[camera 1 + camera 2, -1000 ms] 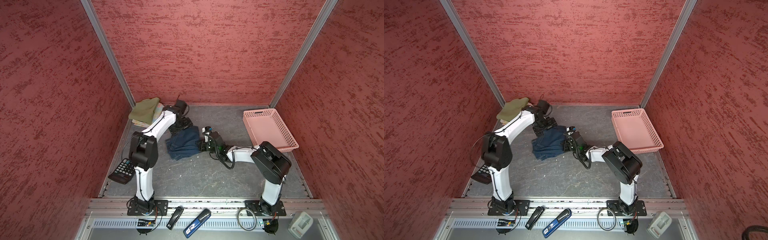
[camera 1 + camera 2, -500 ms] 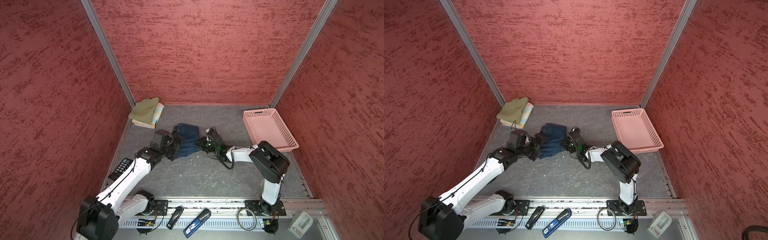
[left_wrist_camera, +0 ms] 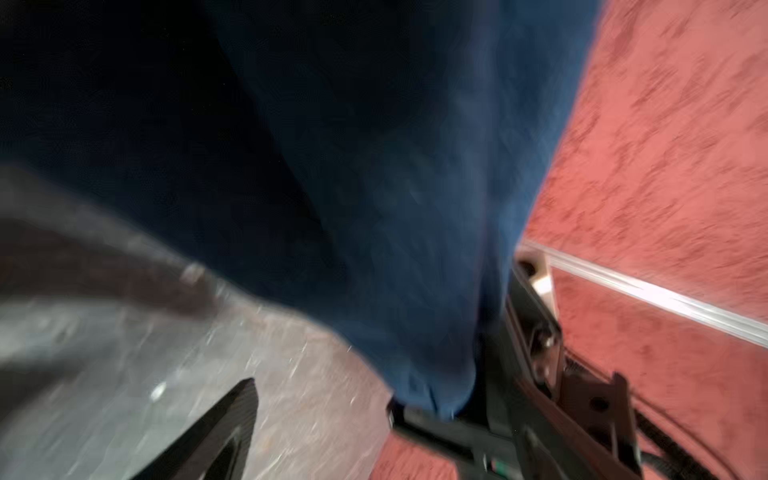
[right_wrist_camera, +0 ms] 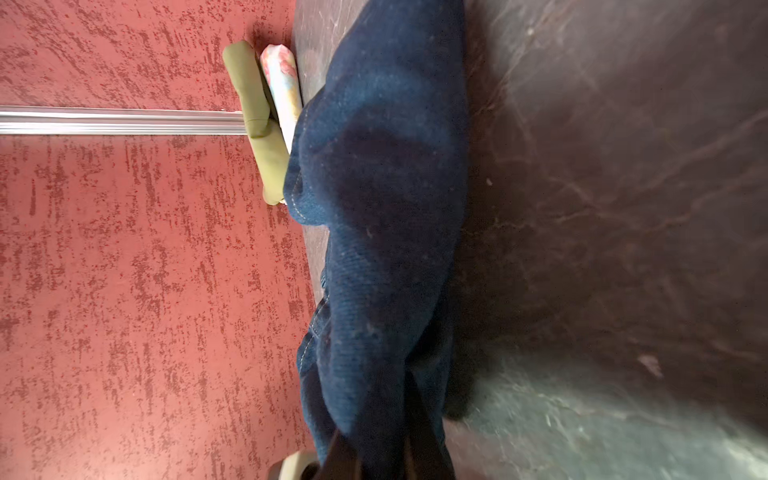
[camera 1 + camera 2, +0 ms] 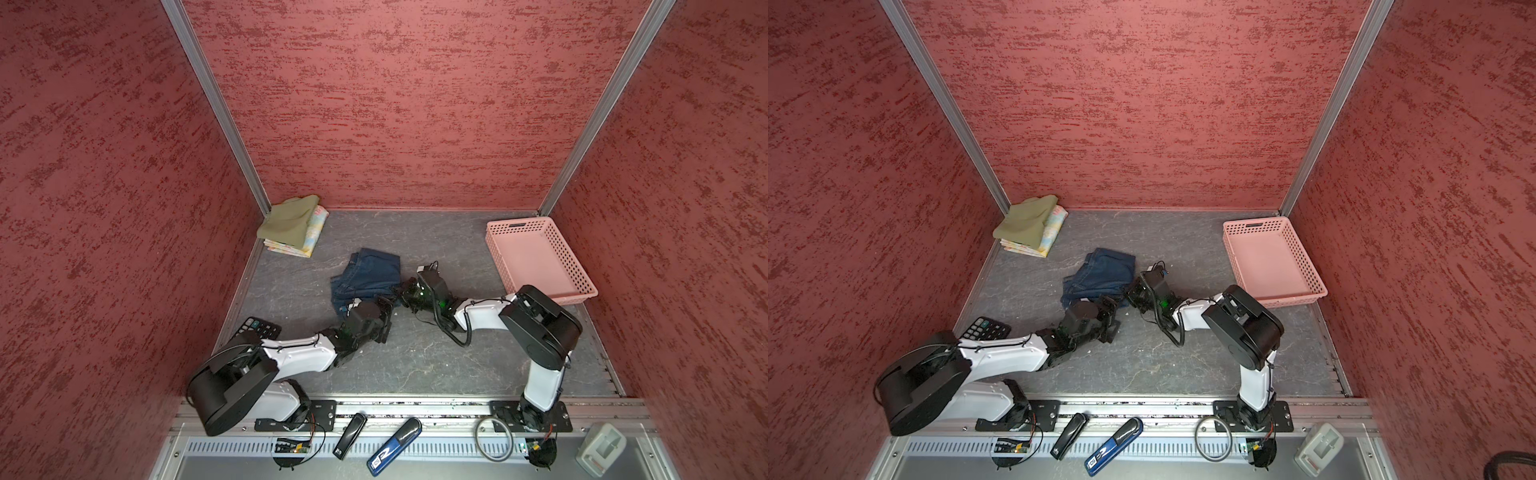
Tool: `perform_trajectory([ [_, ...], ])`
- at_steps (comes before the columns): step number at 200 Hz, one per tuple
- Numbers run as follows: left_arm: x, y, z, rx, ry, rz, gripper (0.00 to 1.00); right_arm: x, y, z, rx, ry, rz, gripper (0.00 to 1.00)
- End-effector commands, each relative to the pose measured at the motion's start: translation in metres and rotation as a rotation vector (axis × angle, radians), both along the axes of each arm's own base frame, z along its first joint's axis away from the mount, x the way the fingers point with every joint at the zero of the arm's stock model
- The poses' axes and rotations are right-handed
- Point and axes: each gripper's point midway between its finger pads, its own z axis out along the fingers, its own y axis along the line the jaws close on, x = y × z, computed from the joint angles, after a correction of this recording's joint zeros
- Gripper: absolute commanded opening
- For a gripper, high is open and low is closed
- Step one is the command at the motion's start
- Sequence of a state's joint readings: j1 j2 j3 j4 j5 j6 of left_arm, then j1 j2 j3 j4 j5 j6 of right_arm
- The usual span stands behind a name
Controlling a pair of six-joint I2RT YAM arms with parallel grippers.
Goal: Fold and stack skirts
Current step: Pick up the skirt.
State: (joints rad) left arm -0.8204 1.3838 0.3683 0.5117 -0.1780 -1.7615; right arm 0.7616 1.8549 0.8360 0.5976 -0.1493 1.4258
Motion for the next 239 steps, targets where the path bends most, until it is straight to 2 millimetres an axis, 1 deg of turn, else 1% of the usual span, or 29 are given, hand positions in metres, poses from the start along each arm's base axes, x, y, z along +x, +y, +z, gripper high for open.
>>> perform_trajectory([
  [1, 0.03, 0.006, 0.052, -0.199, -0.213, 0.183, 0.92, -0.002, 0.005, 0.03, 0.09, -0.022, -0.016, 0.0],
  [24, 0.037, 0.005, 0.05, -0.19, -0.211, 0.205, 0.93, -0.006, 0.006, 0.027, 0.094, -0.011, -0.006, 0.0],
  [38, 0.042, 0.004, 0.044, -0.199, -0.203, 0.22, 0.93, -0.007, 0.006, 0.026, 0.111, -0.006, -0.002, 0.0],
  [47, 0.046, 0.005, 0.038, -0.208, -0.199, 0.231, 0.92, -0.008, 0.007, 0.027, 0.12, -0.006, 0.003, 0.0],
  [57, 0.049, 0.004, 0.032, -0.252, -0.179, 0.253, 0.87, -0.008, 0.007, 0.027, 0.117, -0.008, 0.003, 0.0],
  [68, 0.054, 0.002, 0.03, -0.284, -0.188, 0.262, 0.78, -0.007, 0.007, 0.028, 0.109, -0.008, 0.003, 0.0],
  [89, 0.061, -0.005, 0.026, -0.308, -0.186, 0.261, 0.52, -0.007, 0.007, 0.028, 0.108, -0.011, 0.003, 0.0],
  [97, 0.062, -0.006, 0.025, -0.299, -0.18, 0.261, 0.44, -0.007, 0.008, 0.029, 0.11, -0.012, 0.003, 0.0],
  [101, 0.062, -0.005, 0.024, -0.29, -0.175, 0.265, 0.4, -0.007, 0.008, 0.03, 0.112, -0.014, 0.006, 0.0],
  [111, 0.063, -0.001, 0.024, -0.263, -0.171, 0.267, 0.26, -0.006, 0.009, 0.031, 0.109, -0.02, 0.008, 0.0],
  [117, 0.064, 0.002, 0.024, -0.241, -0.169, 0.268, 0.2, -0.006, 0.009, 0.032, 0.106, -0.023, 0.01, 0.0],
  [122, 0.065, 0.005, 0.026, -0.23, -0.169, 0.27, 0.16, -0.007, 0.008, 0.031, 0.103, -0.024, 0.011, 0.0],
  [136, 0.07, 0.015, 0.033, -0.168, -0.18, 0.25, 0.0, -0.007, 0.009, 0.033, 0.095, -0.04, 0.021, 0.0],
  [144, 0.075, 0.022, 0.039, -0.144, -0.177, 0.235, 0.0, -0.007, 0.009, 0.033, 0.085, -0.05, 0.03, 0.0],
  [151, 0.08, 0.028, 0.05, -0.115, -0.194, 0.212, 0.0, -0.007, 0.011, 0.035, 0.078, -0.069, 0.048, 0.0],
  [158, 0.086, 0.035, 0.059, -0.078, -0.179, 0.179, 0.0, -0.008, 0.014, 0.039, 0.07, -0.1, 0.075, 0.12],
  [159, 0.088, 0.036, 0.063, -0.08, -0.185, 0.173, 0.0, -0.008, 0.014, 0.039, 0.07, -0.103, 0.077, 0.15],
  [164, 0.091, 0.043, 0.067, -0.035, -0.163, 0.156, 0.0, -0.008, 0.016, 0.042, 0.063, -0.129, 0.096, 0.26],
  [171, 0.094, 0.052, 0.078, 0.037, -0.153, 0.104, 0.0, -0.008, 0.016, 0.045, 0.051, -0.152, 0.113, 0.4],
  [179, 0.104, 0.061, 0.101, 0.095, -0.156, 0.043, 0.0, -0.007, 0.015, 0.049, 0.03, -0.185, 0.129, 0.54],
  [184, 0.107, 0.068, 0.111, 0.137, -0.161, 0.008, 0.0, -0.006, 0.014, 0.053, 0.011, -0.211, 0.138, 0.6],
  [192, 0.113, 0.074, 0.132, 0.168, -0.189, -0.051, 0.0, -0.004, 0.009, 0.056, -0.034, -0.231, 0.136, 0.67],
  [194, 0.115, 0.077, 0.134, 0.175, -0.19, -0.062, 0.0, -0.004, 0.008, 0.057, -0.044, -0.24, 0.134, 0.69],
  [197, 0.12, 0.082, 0.144, 0.177, -0.203, -0.068, 0.0, -0.003, 0.006, 0.059, -0.06, -0.252, 0.131, 0.71],
  [199, 0.12, 0.084, 0.144, 0.188, -0.198, -0.082, 0.0, -0.002, 0.005, 0.061, -0.067, -0.264, 0.131, 0.73],
  [203, 0.123, 0.088, 0.15, 0.196, -0.199, -0.101, 0.0, -0.001, 0.003, 0.065, -0.084, -0.286, 0.131, 0.75],
  [210, 0.131, 0.093, 0.167, 0.202, -0.242, -0.134, 0.0, 0.001, 0.0, 0.073, -0.1, -0.314, 0.129, 0.77],
  [226, 0.144, 0.111, 0.188, 0.244, -0.272, -0.154, 0.0, 0.004, -0.006, 0.089, -0.159, -0.379, 0.132, 0.8],
  [239, 0.156, 0.124, 0.208, 0.257, -0.31, -0.155, 0.0, 0.007, -0.013, 0.097, -0.22, -0.411, 0.124, 0.8],
])
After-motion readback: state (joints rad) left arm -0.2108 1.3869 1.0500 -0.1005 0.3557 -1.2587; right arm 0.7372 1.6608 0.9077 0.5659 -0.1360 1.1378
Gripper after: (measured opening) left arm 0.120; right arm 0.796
